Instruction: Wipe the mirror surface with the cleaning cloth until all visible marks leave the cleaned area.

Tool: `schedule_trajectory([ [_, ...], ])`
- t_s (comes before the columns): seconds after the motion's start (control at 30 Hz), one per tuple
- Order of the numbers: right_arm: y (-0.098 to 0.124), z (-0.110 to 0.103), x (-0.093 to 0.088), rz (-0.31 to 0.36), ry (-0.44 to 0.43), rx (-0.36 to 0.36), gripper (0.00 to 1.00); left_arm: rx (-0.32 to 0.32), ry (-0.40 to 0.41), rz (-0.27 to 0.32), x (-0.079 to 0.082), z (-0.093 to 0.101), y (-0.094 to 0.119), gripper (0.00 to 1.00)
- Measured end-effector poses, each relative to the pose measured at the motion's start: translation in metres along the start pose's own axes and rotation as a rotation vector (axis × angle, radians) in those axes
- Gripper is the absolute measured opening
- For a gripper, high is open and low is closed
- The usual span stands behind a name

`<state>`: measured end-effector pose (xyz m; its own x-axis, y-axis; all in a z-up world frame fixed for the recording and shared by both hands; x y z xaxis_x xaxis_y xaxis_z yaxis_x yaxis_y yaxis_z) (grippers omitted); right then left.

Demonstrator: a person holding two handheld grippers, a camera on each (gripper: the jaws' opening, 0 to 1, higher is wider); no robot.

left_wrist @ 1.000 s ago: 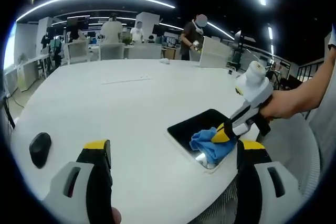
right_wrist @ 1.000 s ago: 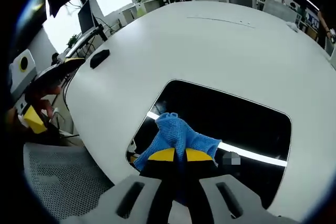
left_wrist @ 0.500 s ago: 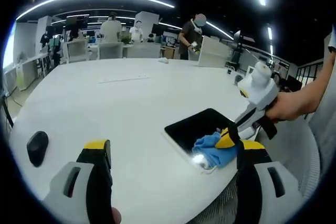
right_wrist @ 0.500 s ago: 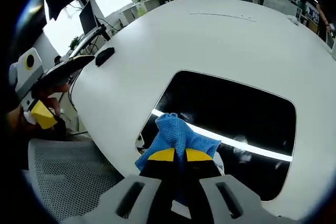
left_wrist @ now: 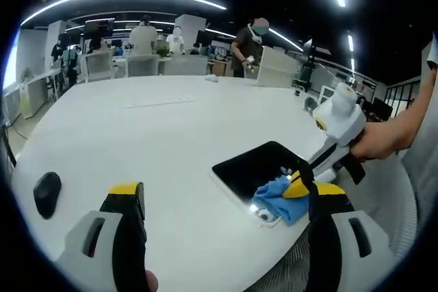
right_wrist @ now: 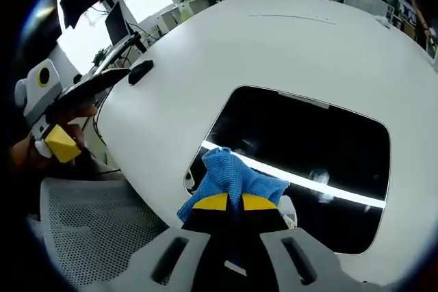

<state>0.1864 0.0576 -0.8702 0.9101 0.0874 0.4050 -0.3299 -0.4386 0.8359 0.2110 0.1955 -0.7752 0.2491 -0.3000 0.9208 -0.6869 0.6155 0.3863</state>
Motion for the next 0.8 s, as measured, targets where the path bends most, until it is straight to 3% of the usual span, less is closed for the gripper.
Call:
schedule_trajectory([
  [0.8,0.004,0.011,0.002,-0.013,0.022,0.022,0.0,0.006,-0.013,-0.016,-0.004,0.008,-0.003,0.99],
])
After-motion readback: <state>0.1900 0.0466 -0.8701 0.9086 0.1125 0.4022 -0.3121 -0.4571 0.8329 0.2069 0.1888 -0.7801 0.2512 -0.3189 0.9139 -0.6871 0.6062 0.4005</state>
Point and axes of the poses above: the point that each gripper's makers call its tool centre point, and the gripper's own axes: y roughly backward along the fingers, z roughly to its right, x roughly out of its top, the point moved 1 cm from there along y, roughly backward along the fingers, and after that the axes turned 15 degrees about -y, right-handed, at the moved point
